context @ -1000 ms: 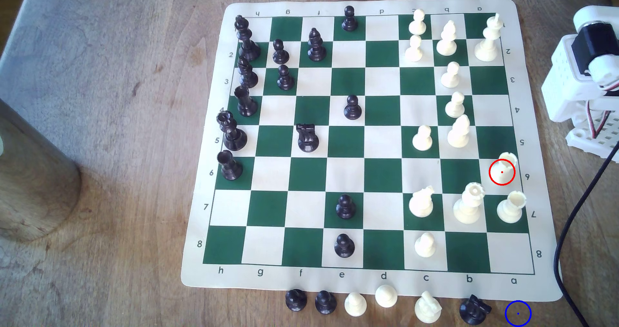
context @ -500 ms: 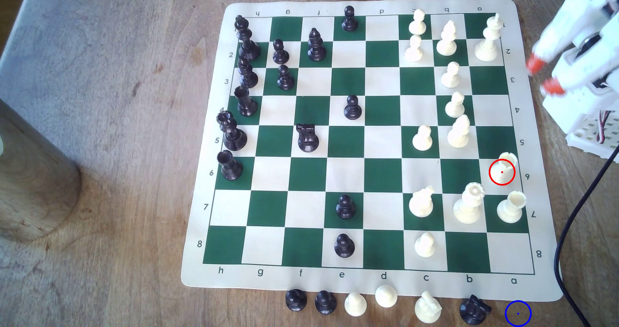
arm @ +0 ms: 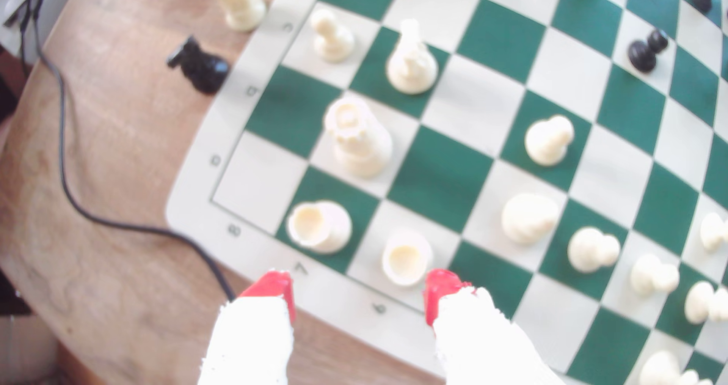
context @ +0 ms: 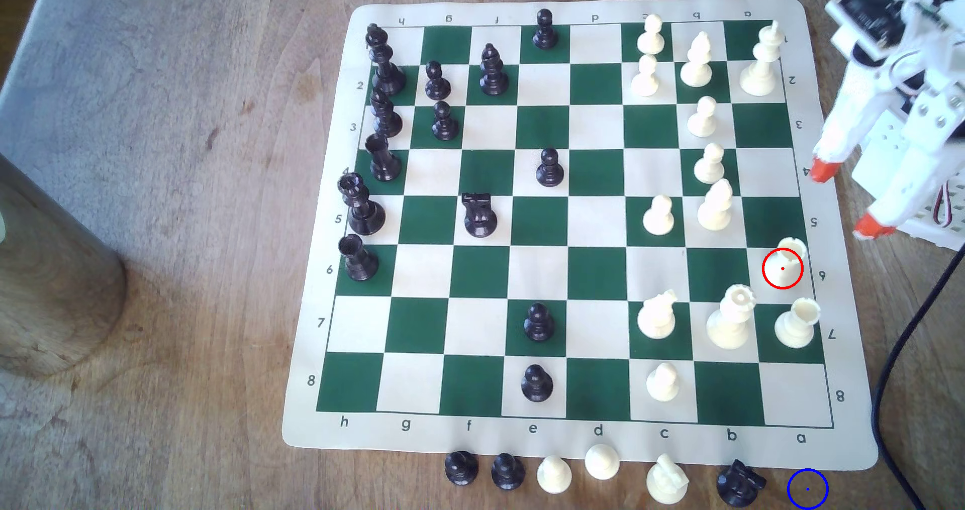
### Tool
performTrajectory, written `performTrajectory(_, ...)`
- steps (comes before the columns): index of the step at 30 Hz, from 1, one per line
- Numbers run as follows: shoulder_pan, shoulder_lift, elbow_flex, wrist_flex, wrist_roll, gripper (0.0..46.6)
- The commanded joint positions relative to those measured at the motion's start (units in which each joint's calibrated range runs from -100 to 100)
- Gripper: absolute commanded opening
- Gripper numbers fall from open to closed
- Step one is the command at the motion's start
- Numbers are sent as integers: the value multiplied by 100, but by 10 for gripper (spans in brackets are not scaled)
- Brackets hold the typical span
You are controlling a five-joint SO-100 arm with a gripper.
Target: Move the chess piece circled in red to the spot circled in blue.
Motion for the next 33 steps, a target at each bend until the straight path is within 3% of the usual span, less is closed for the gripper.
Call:
performTrajectory(1,132,757,468,-677,186,147)
performTrajectory(6,210,629,1256,-989,283,187)
performTrajectory(20,265,943,1973,-1267,386,181)
performTrajectory(33,77,969,2154,-2021,122,154)
